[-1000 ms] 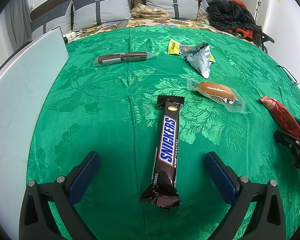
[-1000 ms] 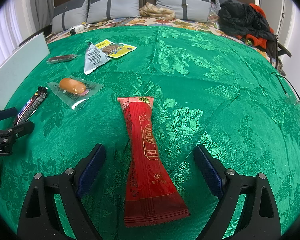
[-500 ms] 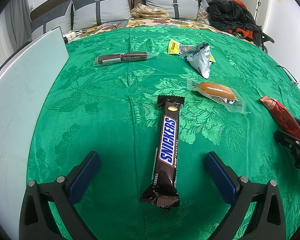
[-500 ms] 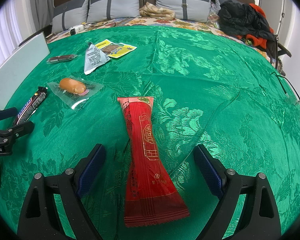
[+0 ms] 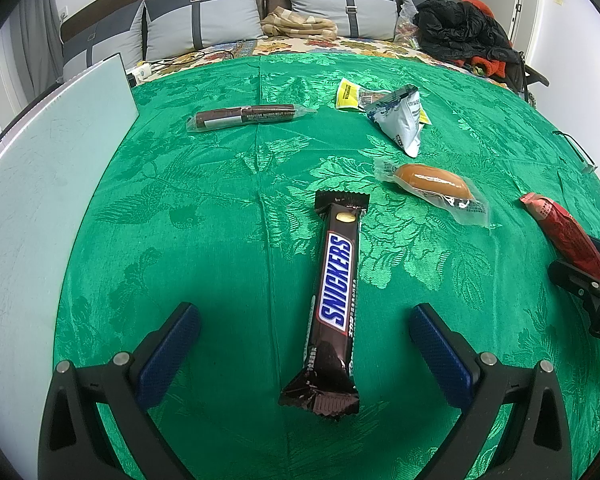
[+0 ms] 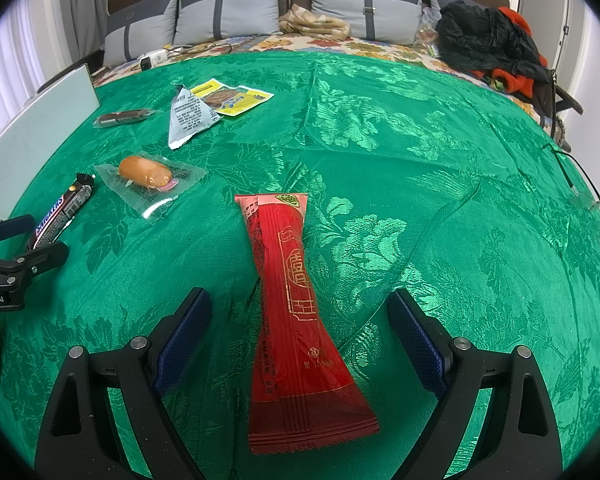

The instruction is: Organize snacks

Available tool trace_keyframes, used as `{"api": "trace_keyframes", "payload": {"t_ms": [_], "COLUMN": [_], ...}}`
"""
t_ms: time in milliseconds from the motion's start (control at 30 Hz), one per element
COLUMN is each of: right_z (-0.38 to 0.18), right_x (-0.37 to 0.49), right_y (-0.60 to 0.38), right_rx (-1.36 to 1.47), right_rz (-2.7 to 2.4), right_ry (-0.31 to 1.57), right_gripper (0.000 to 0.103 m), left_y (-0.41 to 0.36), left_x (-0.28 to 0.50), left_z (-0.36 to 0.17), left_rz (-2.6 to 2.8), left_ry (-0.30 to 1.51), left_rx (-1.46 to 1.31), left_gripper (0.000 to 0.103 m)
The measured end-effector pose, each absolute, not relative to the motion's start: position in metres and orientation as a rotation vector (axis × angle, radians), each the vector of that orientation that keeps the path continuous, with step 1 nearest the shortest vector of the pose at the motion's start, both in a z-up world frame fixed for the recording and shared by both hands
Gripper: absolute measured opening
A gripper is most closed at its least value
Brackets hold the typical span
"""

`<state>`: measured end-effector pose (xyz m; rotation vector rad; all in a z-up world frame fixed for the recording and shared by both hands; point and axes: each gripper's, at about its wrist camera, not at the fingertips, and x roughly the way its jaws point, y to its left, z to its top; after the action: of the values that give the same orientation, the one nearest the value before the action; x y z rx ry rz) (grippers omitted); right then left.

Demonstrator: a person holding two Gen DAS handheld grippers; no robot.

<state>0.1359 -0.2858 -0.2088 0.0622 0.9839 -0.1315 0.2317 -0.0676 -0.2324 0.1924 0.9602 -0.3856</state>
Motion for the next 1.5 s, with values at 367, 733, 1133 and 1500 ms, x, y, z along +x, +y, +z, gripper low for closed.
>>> {"api": "trace_keyframes", "payload": {"t_ms": [367,733,1133,1500], "right_z": [-0.209,-0.209,-0.184,-0.128], "right_x": [0.136,0.136,0.171,0.176], "right_y": [-0.286,-0.285,-0.318,-0.286], "right_rx": [0.062,0.061,0.199,0.342], "right_rz": [-0.132,-0.129,-0.054,0.086], "right_ry": [0.984,0.986,1.226,1.224], "right_gripper": [0.092,0.094,0.084,0.015], "left_y": [-0.072,-0.065,-0.026,0.057], "left_x": [0.242,0.234,0.181,0.177], "left_z": [-0.225,-0.210,-0.159,-0.076], "left_rz": [-0.427,-0.478,-0.565,-0.553], "left_ry": [1.108,1.142,1.082,0.942], "left_rx": [0.259,0.154,-0.016,-0.176], "left_gripper": [0.090,0.017,0.017,0.017]}}
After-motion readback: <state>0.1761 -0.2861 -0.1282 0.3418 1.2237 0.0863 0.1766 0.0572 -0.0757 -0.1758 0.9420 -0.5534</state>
